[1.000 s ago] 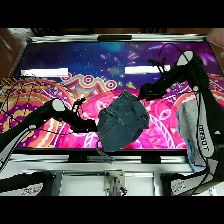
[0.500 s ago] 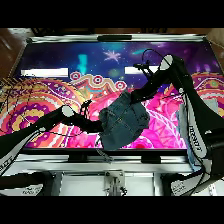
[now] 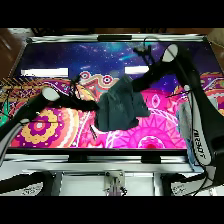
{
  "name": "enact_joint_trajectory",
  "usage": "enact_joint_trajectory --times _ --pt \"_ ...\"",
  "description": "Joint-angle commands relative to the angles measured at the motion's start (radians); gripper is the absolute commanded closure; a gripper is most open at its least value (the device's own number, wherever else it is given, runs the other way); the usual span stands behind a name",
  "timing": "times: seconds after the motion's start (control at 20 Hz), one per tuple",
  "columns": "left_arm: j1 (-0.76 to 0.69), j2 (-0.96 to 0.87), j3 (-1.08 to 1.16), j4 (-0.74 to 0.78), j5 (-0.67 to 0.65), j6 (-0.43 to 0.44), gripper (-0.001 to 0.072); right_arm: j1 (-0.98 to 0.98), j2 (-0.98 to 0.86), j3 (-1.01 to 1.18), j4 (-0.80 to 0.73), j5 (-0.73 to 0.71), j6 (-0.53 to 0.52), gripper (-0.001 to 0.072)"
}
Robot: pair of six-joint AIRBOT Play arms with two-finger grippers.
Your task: Fold the shirts.
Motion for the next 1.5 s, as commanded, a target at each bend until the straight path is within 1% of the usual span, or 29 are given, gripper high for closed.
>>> enact_joint_trajectory --times 0.0,0.1,0.15,0.2,0.25,0.3,0.35,0.4,0.5,0.55,0.6,0.7,0.8,0.85,0.9,0.95,1.05,1.1,1.15,1.25,1.35,1.4,1.45 --pt "0.145 0.119 0.299 0.029 -0.041 0.010 0.0603 0.002 0.092 0.175 0.033 -0.292 -0.020 0.0603" --pt "0.221 0.175 0.503 0.029 -0.041 0.010 0.0603 0.002 0.171 0.210 0.120 -0.577 -0.020 0.0603" --pt "0.250 0.198 0.589 0.030 -0.040 0.010 0.0603 0.002 0.203 0.210 0.175 -0.688 -0.021 0.0603" --pt "0.274 0.222 0.664 0.030 -0.040 0.018 0.0603 0.002 0.226 0.210 0.222 -0.765 -0.021 0.0603" --pt "0.288 0.246 0.710 0.030 -0.041 0.027 0.0603 0.002 0.240 0.210 0.243 -0.784 -0.021 0.0603" --pt "0.291 0.274 0.727 0.038 -0.042 0.031 0.0603 0.002 0.244 0.210 0.244 -0.744 -0.021 0.0604" --pt "0.288 0.300 0.726 0.064 -0.064 0.031 0.0603 0.002 0.243 0.203 0.243 -0.668 -0.021 0.0604" --pt "0.274 0.312 0.726 0.111 -0.124 0.031 0.0604 0.002 0.243 0.171 0.231 -0.579 -0.021 0.0604" --pt "0.220 0.314 0.692 0.262 -0.294 0.015 0.0604 0.002 0.228 0.070 0.178 -0.441 -0.019 0.0604" --pt "0.180 0.316 0.629 0.339 -0.352 -0.018 0.0604 0.002 0.212 0.011 0.161 -0.405 -0.016 0.0604" --pt "0.138 0.319 0.549 0.391 -0.373 -0.045 0.0604 0.002 0.193 -0.055 0.157 -0.390 -0.016 0.0604" --pt "0.047 0.321 0.342 0.430 -0.323 -0.083 0.0605 0.002 0.151 -0.159 0.159 -0.391 -0.003 0.0604" --pt "-0.033 0.319 0.139 0.431 -0.190 -0.106 0.0604 0.002 0.106 -0.218 0.159 -0.391 0.035 0.0604" --pt "-0.049 0.316 0.063 0.430 -0.121 -0.111 0.0605 0.002 0.082 -0.223 0.166 -0.390 0.068 0.0604" --pt "-0.043 0.313 0.017 0.432 -0.053 -0.147 0.0604 0.006 0.061 -0.223 0.207 -0.412 0.090 0.0604" --pt "-0.019 0.312 -0.001 0.442 0.013 -0.188 0.0605 0.016 0.048 -0.223 0.264 -0.462 0.090 0.0603" --pt "0.062 0.317 0.038 0.441 0.100 -0.246 0.0604 0.057 0.039 -0.223 0.407 -0.660 0.075 0.0604" --pt "0.103 0.322 0.085 0.439 0.122 -0.255 0.0604 0.082 0.040 -0.218 0.484 -0.771 0.039 0.0604" --pt "0.139 0.331 0.150 0.441 0.144 -0.253 0.0604 0.107 0.039 -0.201 0.566 -0.870 -0.027 0.0604" --pt "0.187 0.351 0.299 0.440 0.190 -0.216 0.0604 0.160 0.040 -0.133 0.688 -1.038 -0.244 0.0603" --pt "0.195 0.367 0.448 0.440 0.208 -0.171 0.0604 0.188 0.040 -0.045 0.683 -1.093 -0.435 0.0603" --pt "0.189 0.374 0.504 0.430 0.200 -0.166 0.0604 0.190 0.040 -0.007 0.655 -1.088 -0.482 0.0603" --pt "0.174 0.381 0.531 0.422 0.180 -0.163 0.0604 0.190 0.040 0.008 0.613 -1.078 -0.478 0.0603"
